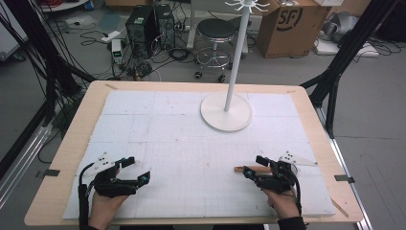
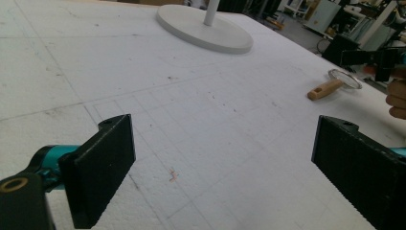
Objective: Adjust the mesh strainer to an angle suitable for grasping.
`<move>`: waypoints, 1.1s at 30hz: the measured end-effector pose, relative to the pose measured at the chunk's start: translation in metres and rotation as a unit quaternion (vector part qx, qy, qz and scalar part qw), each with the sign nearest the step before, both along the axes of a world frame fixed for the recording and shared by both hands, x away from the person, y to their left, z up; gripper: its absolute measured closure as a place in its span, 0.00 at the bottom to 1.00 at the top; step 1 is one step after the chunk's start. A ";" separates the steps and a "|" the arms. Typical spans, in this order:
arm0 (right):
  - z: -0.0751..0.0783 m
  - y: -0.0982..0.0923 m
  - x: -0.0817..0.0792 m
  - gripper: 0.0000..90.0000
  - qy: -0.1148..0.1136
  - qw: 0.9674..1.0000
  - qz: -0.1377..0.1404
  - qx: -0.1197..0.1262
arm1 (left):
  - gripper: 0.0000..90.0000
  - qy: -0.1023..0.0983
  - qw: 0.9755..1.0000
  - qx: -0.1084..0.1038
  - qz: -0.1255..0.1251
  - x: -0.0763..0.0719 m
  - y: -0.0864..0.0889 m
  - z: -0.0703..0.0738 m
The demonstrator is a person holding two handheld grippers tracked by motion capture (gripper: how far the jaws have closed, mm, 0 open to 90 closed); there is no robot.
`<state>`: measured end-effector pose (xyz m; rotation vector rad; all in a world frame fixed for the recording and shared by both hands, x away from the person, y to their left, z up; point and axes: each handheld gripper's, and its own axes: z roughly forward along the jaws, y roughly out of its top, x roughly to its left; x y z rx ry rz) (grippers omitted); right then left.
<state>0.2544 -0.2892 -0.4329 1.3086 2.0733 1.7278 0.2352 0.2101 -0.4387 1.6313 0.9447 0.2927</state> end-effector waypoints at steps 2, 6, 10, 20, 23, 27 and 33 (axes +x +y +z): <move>0.000 0.000 0.000 0.13 0.002 1.000 0.000 -0.003 | 0.09 -0.001 1.000 0.001 -0.003 0.000 0.000 0.000; 0.000 0.001 -0.001 0.13 0.001 1.000 0.000 -0.004 | 0.09 0.000 1.000 0.003 -0.003 -0.001 -0.002 0.000; 0.000 0.001 -0.001 0.15 0.002 1.000 0.001 -0.007 | 0.09 0.001 1.000 0.001 -0.002 -0.001 -0.001 -0.001; -0.002 0.002 0.000 0.48 0.004 0.999 -0.001 -0.034 | 0.09 0.002 1.000 0.003 -0.003 -0.001 -0.002 -0.002; -0.003 0.002 0.001 0.52 0.010 0.999 -0.002 -0.036 | 0.09 0.002 1.000 0.004 -0.003 -0.001 -0.001 -0.002; -0.005 0.004 0.001 0.61 0.020 0.999 0.007 -0.036 | 0.09 0.008 1.000 0.004 0.003 -0.001 -0.001 -0.003; -0.007 0.004 0.003 0.67 0.029 0.999 0.009 -0.042 | 0.09 0.005 1.000 0.003 0.002 -0.001 0.000 -0.003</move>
